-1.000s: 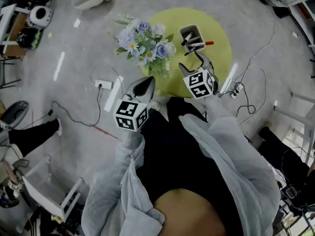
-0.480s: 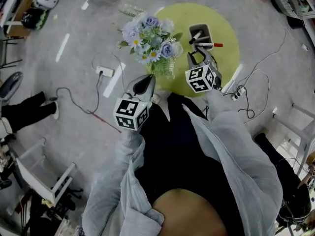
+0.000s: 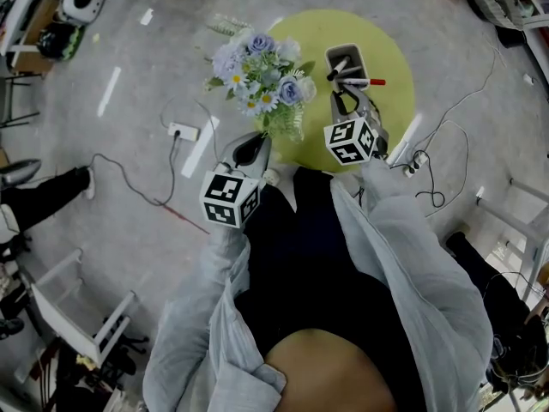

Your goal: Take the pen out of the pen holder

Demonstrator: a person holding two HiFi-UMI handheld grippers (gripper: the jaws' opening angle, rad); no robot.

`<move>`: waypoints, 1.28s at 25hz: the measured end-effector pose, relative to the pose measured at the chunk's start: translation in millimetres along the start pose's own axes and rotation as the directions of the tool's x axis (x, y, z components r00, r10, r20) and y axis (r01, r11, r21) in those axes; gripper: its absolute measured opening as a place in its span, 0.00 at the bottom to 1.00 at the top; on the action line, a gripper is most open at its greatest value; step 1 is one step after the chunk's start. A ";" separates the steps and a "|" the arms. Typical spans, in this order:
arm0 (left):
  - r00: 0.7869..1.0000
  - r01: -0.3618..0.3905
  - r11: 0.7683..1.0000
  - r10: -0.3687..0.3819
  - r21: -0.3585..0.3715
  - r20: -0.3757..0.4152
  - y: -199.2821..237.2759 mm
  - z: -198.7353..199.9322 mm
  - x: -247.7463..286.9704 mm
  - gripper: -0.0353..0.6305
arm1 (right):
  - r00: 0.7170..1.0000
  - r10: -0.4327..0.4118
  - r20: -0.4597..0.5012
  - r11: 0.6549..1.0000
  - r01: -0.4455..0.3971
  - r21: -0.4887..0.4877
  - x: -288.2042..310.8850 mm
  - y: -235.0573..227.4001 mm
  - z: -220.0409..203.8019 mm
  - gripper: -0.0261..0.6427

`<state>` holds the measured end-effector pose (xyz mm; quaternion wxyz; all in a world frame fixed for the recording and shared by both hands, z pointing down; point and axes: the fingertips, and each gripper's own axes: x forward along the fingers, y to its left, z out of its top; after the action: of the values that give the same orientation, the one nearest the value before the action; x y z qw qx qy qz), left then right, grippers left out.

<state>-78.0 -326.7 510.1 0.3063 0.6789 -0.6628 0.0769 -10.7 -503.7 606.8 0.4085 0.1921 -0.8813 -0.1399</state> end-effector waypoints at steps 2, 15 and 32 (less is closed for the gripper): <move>1.000 0.006 1.000 -0.006 0.006 0.003 1.2 1.4 -0.3 0.08 | 1.000 -0.025 0.007 1.000 0.025 0.000 -2.5 -5.4 1.9 0.16; 0.999 0.048 0.998 -0.049 0.041 0.024 7.0 13.0 -5.9 0.08 | 0.996 -0.085 0.006 0.995 0.085 0.043 -10.3 -29.1 7.1 0.10; 0.987 0.146 0.983 -0.152 0.107 0.052 0.1 30.4 -18.0 0.08 | 0.990 -0.115 0.082 0.894 0.068 0.443 -56.8 -52.5 35.5 0.10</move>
<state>-89.3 -327.0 476.6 0.2558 0.7436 -0.6140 0.0674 7.3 -521.3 525.5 0.3005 0.3127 -0.9004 0.0330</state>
